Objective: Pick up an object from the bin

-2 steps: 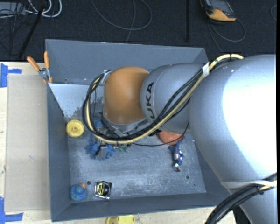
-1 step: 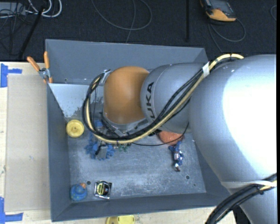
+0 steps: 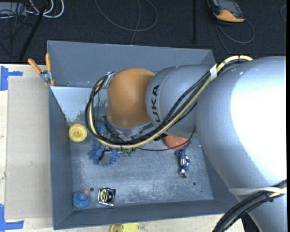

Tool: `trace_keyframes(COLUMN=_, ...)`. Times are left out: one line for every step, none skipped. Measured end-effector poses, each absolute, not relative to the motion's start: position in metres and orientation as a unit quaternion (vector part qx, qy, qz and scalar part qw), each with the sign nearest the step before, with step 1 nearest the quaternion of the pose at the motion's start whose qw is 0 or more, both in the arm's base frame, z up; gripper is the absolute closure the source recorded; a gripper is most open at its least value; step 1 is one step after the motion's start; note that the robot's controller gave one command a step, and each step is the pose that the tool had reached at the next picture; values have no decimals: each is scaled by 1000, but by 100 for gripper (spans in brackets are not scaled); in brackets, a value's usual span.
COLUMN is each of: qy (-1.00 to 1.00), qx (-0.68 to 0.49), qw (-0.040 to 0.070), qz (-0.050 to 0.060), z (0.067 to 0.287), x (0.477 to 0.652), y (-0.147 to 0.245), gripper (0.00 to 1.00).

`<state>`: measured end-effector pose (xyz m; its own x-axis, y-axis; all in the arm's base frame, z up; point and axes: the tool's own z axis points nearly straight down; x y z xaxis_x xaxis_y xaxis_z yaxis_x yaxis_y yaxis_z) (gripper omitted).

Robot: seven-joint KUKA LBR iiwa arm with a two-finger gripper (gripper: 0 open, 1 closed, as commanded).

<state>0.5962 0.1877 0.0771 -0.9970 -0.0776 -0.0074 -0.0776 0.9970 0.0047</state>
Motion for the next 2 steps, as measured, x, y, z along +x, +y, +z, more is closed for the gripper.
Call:
trace_keyframes(qy=999, qx=-39, qw=3, qz=2, z=79, x=596, y=188, gripper=100)
trace_keyframes(qy=999, qx=-38, qw=1, qz=1, z=85, x=596, y=187, gripper=100)
